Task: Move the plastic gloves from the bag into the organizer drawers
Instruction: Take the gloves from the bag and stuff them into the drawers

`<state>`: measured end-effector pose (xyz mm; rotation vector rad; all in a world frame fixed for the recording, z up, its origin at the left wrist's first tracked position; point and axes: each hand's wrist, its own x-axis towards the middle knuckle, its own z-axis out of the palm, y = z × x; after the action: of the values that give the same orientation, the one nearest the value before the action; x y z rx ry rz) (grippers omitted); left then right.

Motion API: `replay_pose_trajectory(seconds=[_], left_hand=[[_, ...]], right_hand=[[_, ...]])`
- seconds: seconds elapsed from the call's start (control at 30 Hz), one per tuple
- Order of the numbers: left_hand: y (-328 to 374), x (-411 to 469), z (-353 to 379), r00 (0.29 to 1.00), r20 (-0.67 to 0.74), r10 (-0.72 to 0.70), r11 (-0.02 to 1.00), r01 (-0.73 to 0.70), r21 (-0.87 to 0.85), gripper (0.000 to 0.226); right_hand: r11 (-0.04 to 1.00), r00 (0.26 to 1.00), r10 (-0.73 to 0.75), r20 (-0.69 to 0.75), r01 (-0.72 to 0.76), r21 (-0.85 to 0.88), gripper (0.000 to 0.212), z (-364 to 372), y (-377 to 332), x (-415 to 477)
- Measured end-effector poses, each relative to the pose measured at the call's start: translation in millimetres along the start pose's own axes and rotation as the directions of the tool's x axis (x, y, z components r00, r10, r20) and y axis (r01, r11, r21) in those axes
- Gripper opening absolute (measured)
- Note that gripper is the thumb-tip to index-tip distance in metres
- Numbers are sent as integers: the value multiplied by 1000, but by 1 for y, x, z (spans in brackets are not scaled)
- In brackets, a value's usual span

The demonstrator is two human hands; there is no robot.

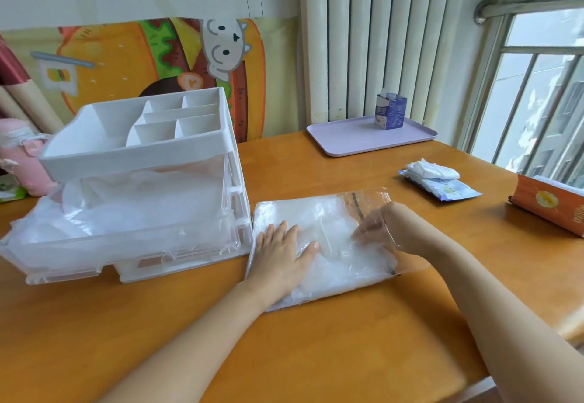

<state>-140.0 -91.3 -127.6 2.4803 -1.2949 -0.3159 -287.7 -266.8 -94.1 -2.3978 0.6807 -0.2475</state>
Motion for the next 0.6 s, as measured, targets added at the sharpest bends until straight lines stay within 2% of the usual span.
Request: replay_pose_trajectory(seconds=[0.1,0.2,0.27,0.33,0.4,0.47,0.53,0.6], left_hand=[[0,0,-1,1000,-3,-1,1000,1,-13,64],[1,0,-1,1000,0,-2,1000,2,-22,65],[1,0,-1,1000,0,-4,1000,4,-25,66],[0,0,-1,1000,1,-6,999,6,-32,67],[0,0,-1,1000,4,-9,1000,9,-24,67],[1,0,-1,1000,5,-11,1000,11,-8,66],[1,0,-1,1000,2,-13,1000,13,-1,64],[2,1,-2,1000,-5,-11,1000,11,-5,61]], right_hand=[[988,994,60,-94,-46,147,16,-7,-2,-3],[984,988,101,-113,-83,157,24,-8,0,-2],[972,965,136,-226,-85,221,24,-10,2,-2],[930,899,189,-395,-34,367,18,-14,6,-2],[853,787,291,-544,44,520,16,-21,13,-2],[761,699,371,-611,149,632,17,-28,16,-2],[672,695,378,-612,249,697,17,-32,11,-5],[599,736,320,-596,330,730,17,-34,0,-12]])
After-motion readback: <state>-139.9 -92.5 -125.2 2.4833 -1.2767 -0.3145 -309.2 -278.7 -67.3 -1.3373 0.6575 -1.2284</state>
